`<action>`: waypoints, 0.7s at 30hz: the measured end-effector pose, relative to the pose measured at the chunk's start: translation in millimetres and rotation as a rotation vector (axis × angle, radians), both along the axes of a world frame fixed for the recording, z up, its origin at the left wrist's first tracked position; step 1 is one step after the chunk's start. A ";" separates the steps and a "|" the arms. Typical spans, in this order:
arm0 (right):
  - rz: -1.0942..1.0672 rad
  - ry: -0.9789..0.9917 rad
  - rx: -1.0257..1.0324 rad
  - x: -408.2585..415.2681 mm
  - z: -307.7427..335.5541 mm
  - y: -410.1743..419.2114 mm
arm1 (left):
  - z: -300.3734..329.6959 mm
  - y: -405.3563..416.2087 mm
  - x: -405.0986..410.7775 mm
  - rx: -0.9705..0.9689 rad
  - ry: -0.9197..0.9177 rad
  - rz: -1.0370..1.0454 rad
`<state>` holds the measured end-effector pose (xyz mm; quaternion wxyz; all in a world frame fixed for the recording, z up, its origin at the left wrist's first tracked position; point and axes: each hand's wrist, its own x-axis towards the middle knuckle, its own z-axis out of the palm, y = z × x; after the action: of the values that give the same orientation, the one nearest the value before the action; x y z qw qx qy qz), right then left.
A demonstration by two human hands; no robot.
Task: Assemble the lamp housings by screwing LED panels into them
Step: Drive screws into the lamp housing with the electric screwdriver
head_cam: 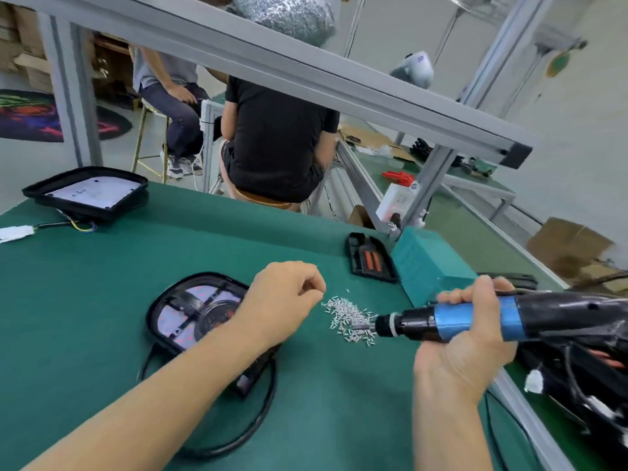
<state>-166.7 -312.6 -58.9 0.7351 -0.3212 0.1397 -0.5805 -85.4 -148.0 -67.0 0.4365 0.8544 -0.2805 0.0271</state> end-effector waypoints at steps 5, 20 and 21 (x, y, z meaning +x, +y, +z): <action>-0.036 0.027 -0.065 -16.8 -8.7 -16.5 | -32.4 -67.6 -24.3 0.213 0.022 -0.048; 0.061 0.097 -0.009 -11.9 -24.6 -30.4 | -69.4 -71.1 -22.5 0.272 0.184 0.138; 0.064 0.088 0.010 -11.7 -24.8 -31.4 | -69.3 -70.6 -22.9 0.215 0.217 0.122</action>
<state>-178.4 -344.0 -83.7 0.7481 -0.3469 0.1644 -0.5412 -108.3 -218.6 -136.3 0.3677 0.9096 -0.1806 -0.0690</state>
